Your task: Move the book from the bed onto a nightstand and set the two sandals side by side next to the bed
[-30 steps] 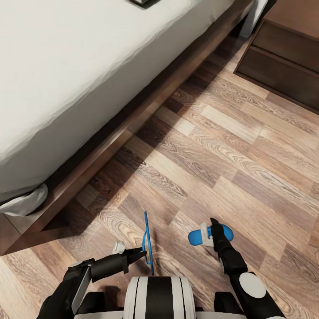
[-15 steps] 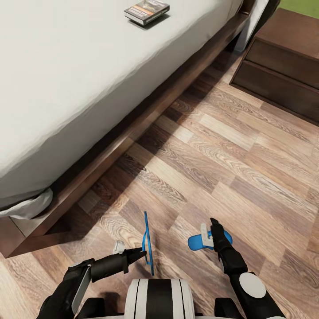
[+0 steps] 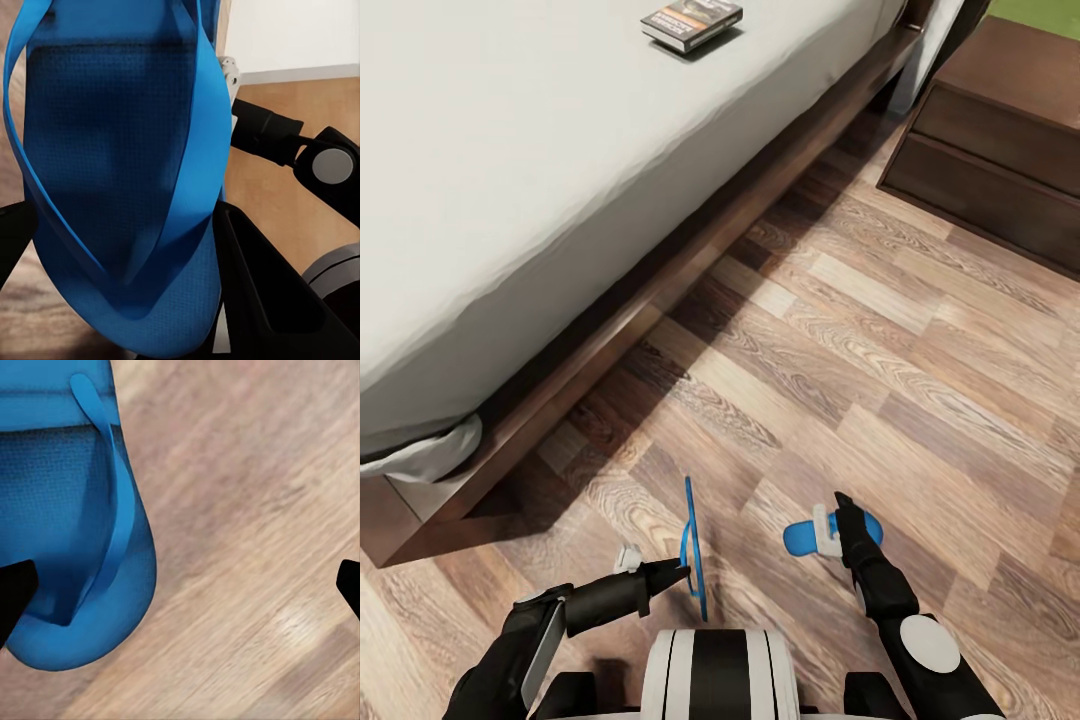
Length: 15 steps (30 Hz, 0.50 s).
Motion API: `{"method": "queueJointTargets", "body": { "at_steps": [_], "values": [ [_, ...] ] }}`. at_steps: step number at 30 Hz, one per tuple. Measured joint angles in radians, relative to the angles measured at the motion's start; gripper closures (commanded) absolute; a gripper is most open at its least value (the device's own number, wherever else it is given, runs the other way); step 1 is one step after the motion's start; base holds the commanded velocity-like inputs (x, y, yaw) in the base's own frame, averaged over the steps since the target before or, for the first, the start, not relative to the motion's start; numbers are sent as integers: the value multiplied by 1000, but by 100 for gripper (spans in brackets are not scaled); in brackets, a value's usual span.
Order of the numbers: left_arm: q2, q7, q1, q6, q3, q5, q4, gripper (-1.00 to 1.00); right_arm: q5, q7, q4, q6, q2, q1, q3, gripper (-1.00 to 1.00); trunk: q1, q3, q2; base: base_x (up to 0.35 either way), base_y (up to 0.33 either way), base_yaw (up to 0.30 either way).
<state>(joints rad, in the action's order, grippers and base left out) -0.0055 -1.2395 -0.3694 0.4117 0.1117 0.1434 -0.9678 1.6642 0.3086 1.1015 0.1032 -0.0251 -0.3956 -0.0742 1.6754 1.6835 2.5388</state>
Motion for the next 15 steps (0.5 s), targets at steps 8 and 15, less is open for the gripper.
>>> {"method": "queueJointTargets", "body": {
  "at_steps": [8, 15],
  "values": [
    [0, 1, 0, 0, 0, 0, 0, 100, 0, 0, 0, 0, 0, 0, 0, -100, 0, 0, 0, -5, 0, 0],
    [0, 0, 0, 0, 0, 0, 0, 100, 0, 0, 0, 0, 0, 0, 0, -100, 0, 0, 0, 0, 0, 0]
  ]
}}
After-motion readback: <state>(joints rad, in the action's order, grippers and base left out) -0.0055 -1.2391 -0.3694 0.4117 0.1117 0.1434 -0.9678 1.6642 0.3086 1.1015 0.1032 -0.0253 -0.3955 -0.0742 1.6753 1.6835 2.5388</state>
